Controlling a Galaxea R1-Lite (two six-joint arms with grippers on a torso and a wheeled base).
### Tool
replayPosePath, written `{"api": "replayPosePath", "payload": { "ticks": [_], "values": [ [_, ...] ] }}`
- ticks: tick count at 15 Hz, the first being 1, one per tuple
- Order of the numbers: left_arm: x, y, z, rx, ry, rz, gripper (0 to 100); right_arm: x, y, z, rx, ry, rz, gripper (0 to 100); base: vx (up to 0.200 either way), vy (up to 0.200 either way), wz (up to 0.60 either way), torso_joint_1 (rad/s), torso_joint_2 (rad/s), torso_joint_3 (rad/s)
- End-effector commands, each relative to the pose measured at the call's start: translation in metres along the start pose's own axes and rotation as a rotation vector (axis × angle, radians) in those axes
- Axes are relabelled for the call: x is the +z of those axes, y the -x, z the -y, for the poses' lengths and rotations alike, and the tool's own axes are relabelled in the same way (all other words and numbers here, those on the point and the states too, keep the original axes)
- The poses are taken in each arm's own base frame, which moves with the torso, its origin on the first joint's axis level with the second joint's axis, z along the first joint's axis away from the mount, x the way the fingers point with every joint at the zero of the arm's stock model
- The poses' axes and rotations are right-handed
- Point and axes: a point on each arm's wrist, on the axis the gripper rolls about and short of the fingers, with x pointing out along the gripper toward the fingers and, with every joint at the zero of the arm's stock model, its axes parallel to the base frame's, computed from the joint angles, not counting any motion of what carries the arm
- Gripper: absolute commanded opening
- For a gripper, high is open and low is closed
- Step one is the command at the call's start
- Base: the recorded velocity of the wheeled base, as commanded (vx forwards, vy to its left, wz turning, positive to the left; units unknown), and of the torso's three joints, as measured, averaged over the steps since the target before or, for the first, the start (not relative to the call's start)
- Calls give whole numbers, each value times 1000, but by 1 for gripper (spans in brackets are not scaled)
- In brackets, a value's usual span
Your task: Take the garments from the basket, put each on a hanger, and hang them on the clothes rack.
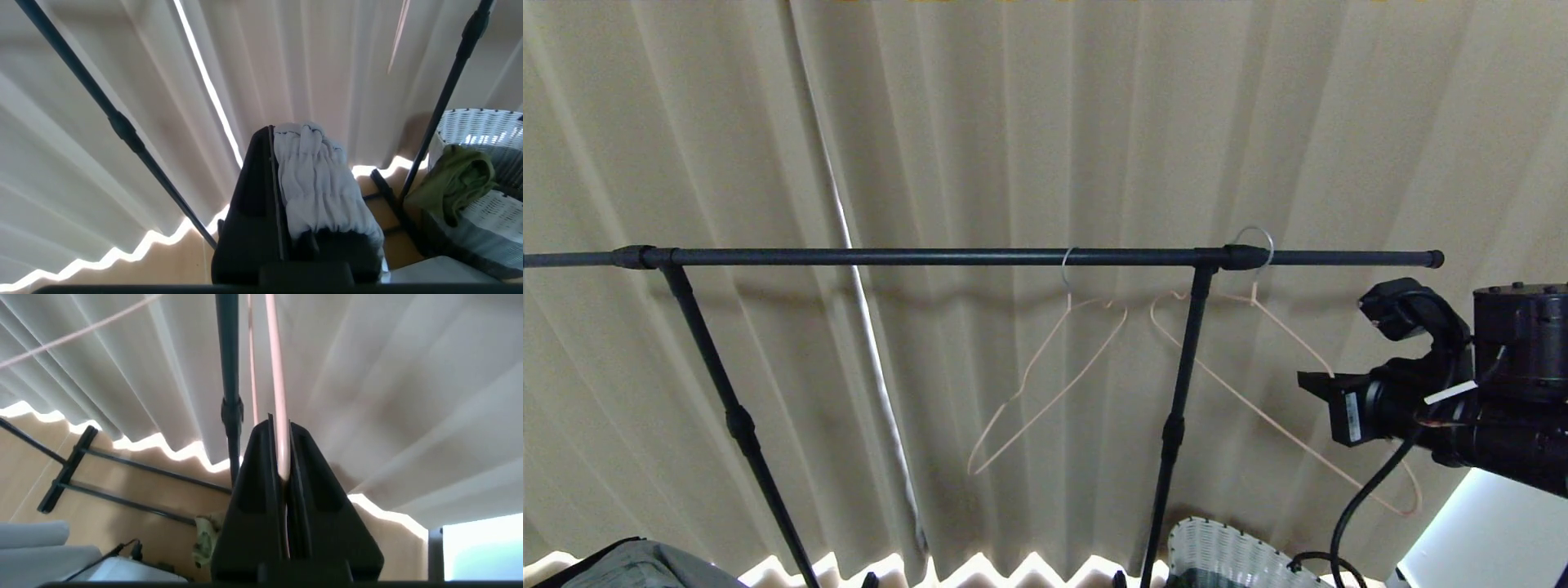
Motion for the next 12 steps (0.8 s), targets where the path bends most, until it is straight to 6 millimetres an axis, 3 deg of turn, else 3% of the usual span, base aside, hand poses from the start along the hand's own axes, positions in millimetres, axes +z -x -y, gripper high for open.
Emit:
{"api": "replayPosePath", "payload": {
  "ticks": [1, 3, 5, 12],
  "values": [
    [0, 1, 0, 2, -2, 6, 0, -7, 23, 6, -18, -12, 32, 0, 0, 0, 0, 0, 0, 0],
    [-1, 1, 0, 1, -2, 3, 0, -12, 34, 10, -31, -20, 45, 0, 0, 0, 0, 0, 0, 0],
    [-2, 1, 0, 4, -3, -1, 0, -19, 48, 14, -49, -30, 64, 0, -200, 0, 0, -2, 0, 0],
    [-2, 1, 0, 6, -3, 2, 0, -41, 64, 15, -57, -32, 48, 0, -200, 0, 0, 2, 2, 4]
  ]
}}
